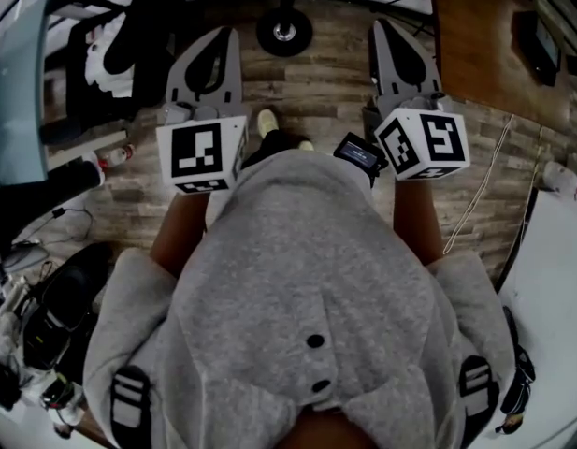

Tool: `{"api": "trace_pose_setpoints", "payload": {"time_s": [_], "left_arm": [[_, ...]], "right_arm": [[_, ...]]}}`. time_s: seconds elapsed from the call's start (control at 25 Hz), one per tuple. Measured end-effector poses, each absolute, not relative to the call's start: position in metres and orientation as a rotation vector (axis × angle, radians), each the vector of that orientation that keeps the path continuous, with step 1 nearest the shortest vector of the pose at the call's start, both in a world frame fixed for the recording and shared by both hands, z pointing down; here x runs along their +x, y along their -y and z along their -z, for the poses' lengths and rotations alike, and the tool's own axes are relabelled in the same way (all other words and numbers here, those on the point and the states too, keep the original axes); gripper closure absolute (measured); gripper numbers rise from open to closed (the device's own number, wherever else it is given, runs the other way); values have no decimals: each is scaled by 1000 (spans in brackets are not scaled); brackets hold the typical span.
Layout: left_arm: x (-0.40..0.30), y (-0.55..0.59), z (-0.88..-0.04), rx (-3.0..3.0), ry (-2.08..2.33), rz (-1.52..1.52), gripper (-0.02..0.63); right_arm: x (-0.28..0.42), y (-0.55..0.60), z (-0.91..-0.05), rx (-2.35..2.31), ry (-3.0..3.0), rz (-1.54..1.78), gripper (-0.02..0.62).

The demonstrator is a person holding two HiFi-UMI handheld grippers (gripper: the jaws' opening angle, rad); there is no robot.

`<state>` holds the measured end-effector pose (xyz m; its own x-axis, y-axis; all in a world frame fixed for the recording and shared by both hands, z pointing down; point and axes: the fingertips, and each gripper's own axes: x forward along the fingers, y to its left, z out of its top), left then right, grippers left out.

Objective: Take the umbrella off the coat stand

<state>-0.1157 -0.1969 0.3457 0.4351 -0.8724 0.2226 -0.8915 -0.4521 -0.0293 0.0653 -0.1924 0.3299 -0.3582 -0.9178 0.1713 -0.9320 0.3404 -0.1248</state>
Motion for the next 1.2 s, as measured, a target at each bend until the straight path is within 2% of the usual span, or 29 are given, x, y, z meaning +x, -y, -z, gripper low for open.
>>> {"api": "trace_pose_setpoints", "payload": {"time_s": [0.72,1.2], "left_arm": [[-150,237,-344,2632,1472,-255,592],[-132,241,-336,2655,1429,-201,591]], "right_arm": [[11,229,-327,1705,2484,-284,586],[19,230,-318,1701,2467,-221,586]]}}
